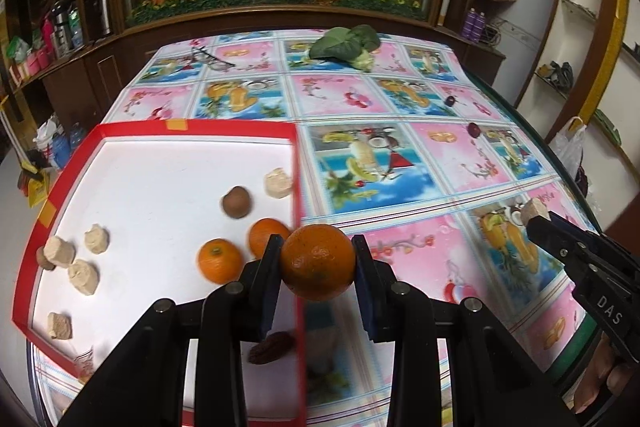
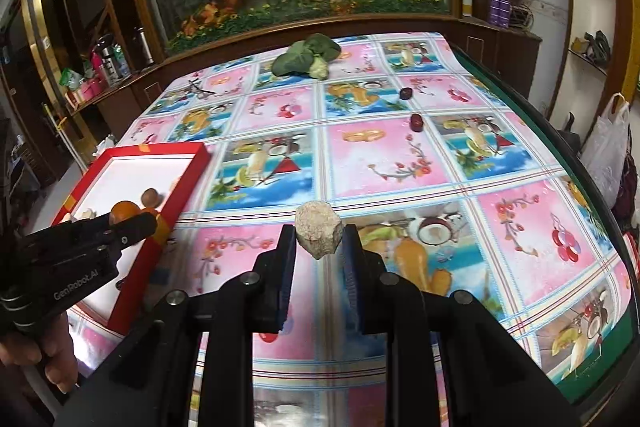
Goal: Organize fruits
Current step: 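Carry the orange and bread cube over the white tray with both tools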
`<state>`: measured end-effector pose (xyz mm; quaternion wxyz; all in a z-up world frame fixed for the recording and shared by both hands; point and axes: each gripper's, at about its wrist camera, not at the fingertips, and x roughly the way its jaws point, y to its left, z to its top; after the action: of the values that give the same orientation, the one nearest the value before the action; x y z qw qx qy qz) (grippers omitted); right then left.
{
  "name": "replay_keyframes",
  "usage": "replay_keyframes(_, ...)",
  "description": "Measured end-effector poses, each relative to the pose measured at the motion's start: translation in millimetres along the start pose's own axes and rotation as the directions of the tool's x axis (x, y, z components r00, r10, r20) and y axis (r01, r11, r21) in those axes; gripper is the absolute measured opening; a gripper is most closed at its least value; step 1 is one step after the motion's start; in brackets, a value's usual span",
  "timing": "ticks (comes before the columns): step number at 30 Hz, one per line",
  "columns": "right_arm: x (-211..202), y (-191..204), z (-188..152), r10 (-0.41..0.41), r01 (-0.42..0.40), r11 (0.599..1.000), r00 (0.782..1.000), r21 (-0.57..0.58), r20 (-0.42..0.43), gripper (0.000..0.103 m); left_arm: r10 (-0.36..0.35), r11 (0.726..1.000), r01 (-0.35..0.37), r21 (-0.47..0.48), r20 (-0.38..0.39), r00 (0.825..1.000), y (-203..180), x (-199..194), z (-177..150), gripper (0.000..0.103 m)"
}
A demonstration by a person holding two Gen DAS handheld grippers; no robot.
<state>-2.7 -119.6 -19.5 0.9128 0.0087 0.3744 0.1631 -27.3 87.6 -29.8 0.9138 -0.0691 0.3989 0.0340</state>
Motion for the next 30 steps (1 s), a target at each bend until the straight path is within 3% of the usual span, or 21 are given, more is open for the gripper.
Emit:
replay_keyframes(22,9,33,-4,0.085,-0.085,0.995,0.996,-0.055,-0.012,0.025,0.070,0.989,-0.071,-0.130,-0.011,0.997,63,-9,-10,0.033)
replay_keyframes(30,9,36,-4,0.094,-0.095,0.994,0.996,-0.055,-0.010,0.025,0.062,0.990,-0.062,-0.126,-0.006,0.998,64,-10,-12,0.033)
